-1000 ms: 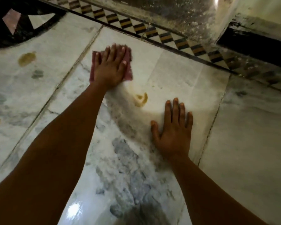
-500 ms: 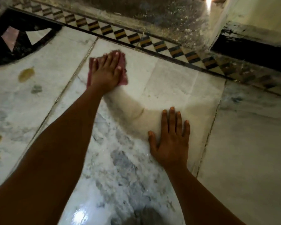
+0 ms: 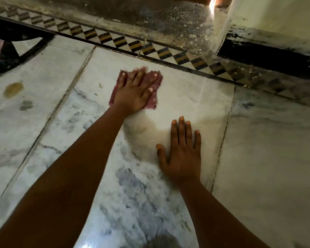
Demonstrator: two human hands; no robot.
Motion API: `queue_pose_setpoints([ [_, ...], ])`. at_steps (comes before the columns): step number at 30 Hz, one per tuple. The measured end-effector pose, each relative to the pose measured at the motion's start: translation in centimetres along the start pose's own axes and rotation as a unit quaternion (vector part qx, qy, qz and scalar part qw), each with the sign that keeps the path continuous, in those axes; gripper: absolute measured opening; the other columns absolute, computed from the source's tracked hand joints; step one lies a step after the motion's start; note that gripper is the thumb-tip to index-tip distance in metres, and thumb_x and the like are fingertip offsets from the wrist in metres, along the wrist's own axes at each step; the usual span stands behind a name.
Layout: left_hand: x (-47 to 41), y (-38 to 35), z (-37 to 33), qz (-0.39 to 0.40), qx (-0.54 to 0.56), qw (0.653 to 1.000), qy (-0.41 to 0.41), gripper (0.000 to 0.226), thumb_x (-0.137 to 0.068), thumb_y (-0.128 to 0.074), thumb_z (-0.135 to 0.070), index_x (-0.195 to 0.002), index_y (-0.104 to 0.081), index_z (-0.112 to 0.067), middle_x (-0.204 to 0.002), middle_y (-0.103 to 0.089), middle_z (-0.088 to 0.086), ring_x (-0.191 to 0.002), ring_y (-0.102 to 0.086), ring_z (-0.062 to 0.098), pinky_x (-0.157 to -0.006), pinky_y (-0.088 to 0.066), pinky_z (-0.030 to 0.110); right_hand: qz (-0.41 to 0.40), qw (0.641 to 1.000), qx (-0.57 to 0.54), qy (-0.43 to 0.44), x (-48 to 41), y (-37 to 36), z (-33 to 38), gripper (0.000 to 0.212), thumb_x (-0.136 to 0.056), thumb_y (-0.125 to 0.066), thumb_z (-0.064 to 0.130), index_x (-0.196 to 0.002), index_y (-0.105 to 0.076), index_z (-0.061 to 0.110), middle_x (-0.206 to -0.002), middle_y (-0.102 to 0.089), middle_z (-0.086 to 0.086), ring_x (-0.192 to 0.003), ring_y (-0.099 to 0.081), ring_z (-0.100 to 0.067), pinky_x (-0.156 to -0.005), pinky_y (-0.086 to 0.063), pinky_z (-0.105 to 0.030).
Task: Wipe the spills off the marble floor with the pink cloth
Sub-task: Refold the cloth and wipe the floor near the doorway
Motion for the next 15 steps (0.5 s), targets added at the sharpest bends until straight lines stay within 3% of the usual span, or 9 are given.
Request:
queue_pose_setpoints([
  [4,4.3,-1.0,-4.4,-0.02,0.015,0.999,-0.037,0.055,-0.095,-0.007,-0.047,-0.149,0.0,-0.034,-0.159,0.001,0.001,-0.146,0.004,0.021,-0.113,0.011,0.043,-0.001,1.0,0.005,0.008,0.0,-0.1,0.1,0.076,-0.087,-0.025,0.051,-0.148,-0.022,0.006,-0.156,-0.019,-0.016,-0.145,-0.013,-0.028,-0.116,-0.005,-0.047],
  [7,11.6,-2.1,-3.5,-0.025,0.007,0.998,-0.058,0.057,-0.093,-0.009,-0.047,-0.148,-0.008,-0.034,-0.158,-0.012,0.001,-0.145,-0.008,0.023,-0.116,0.003,0.045,-0.006,1.0,0.003,0.012,-0.1,0.0,0.1,0.075,-0.087,-0.024,0.049,-0.147,-0.024,0.004,-0.155,-0.02,-0.018,-0.145,-0.015,-0.029,-0.116,-0.008,-0.049],
  [10,13.0,-1.8,1.4,-0.041,-0.009,0.999,0.02,0.055,-0.093,-0.013,-0.046,-0.146,-0.008,-0.035,-0.157,-0.017,0.003,-0.144,-0.015,0.028,-0.115,-0.002,0.048,-0.009,1.0,-0.001,0.019,0.0,-0.1,0.1,0.075,-0.088,-0.022,0.05,-0.148,-0.02,0.004,-0.156,-0.016,-0.017,-0.145,-0.011,-0.028,-0.117,-0.008,-0.05],
  [13,9.1,-0.9,4.2,-0.041,0.012,0.991,0.124,0.053,-0.096,-0.014,-0.043,-0.148,-0.004,-0.037,-0.159,-0.007,0.003,-0.145,-0.005,0.028,-0.115,0.004,0.05,-0.009,1.0,0.0,0.019,0.1,-0.1,0.1,0.076,-0.088,-0.018,0.05,-0.149,-0.017,0.005,-0.157,-0.013,-0.016,-0.146,-0.009,-0.028,-0.117,-0.005,-0.049],
  [15,7.2,-0.8,2.7,-0.04,0.017,0.99,0.136,0.052,-0.099,-0.016,-0.04,-0.149,-0.003,-0.033,-0.159,-0.003,0.002,-0.145,-0.002,0.027,-0.114,0.006,0.051,-0.013,1.0,0.0,0.022,0.0,0.0,0.1,0.076,-0.088,-0.018,0.05,-0.149,-0.018,0.005,-0.157,-0.014,-0.016,-0.146,-0.009,-0.028,-0.117,-0.004,-0.048],
])
Point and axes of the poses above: each hand's wrist, its own x-axis away from the middle knuckle, its own y-axis out of the back of the hand, z = x × y, the point moved 6 cm from there along -x, towards the middle knuckle
